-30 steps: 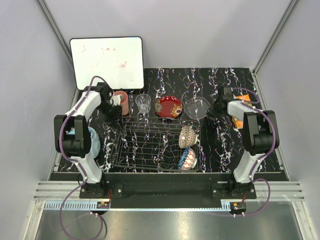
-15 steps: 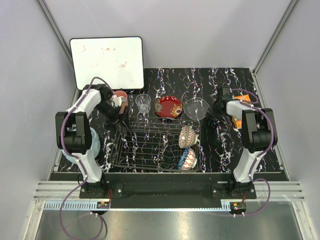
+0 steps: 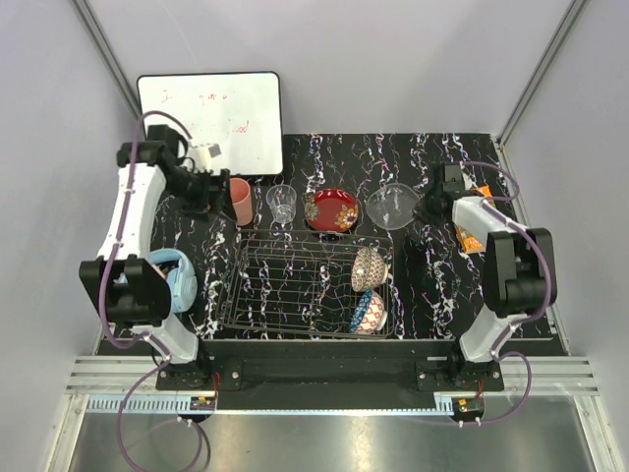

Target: Load the mixed dishes into the dish rack

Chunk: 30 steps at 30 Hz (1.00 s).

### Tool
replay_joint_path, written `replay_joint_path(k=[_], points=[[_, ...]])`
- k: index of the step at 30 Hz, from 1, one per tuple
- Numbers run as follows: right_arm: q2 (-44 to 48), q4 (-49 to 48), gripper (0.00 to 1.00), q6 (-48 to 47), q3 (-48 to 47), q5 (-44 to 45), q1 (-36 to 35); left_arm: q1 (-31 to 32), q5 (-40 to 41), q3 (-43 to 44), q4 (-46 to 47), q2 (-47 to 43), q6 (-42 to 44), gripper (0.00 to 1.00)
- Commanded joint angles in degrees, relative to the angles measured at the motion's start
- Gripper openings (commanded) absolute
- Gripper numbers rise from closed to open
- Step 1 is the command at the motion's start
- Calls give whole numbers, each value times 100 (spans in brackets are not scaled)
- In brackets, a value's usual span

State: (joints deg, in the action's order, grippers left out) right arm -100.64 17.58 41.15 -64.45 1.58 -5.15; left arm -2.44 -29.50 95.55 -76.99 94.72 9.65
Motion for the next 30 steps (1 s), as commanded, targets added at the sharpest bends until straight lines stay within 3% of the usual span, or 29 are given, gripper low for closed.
replay_joint_path(k=[1,6,9,13,19,23,30], points=[[1027,70,0,-493,-507,395,-83,-388,593,509,-133,-541,116,96],[2029,87,0,-1441,-692,833,-653,-494,963,26,263,-972,2,99],[2557,0,0,-2232,-596,1554,-1338,-503,919,-247,334,-1069,-59,98],[3453,-947,0,-3277,350,2021,-2138,-512,735,-449,492,-1140,-156,98],[4701,-2004,0,-5025,1406,1697,-3088,-521,708,-589,562,-1148,-244,97],[4896,-2268,0,-5836,1768,1766,-3641,-530,656,-722,624,-1148,-297,97],[4598,-2663,0,-7032,2006,2731,-4845,-539,647,-871,685,-1184,-350,97]])
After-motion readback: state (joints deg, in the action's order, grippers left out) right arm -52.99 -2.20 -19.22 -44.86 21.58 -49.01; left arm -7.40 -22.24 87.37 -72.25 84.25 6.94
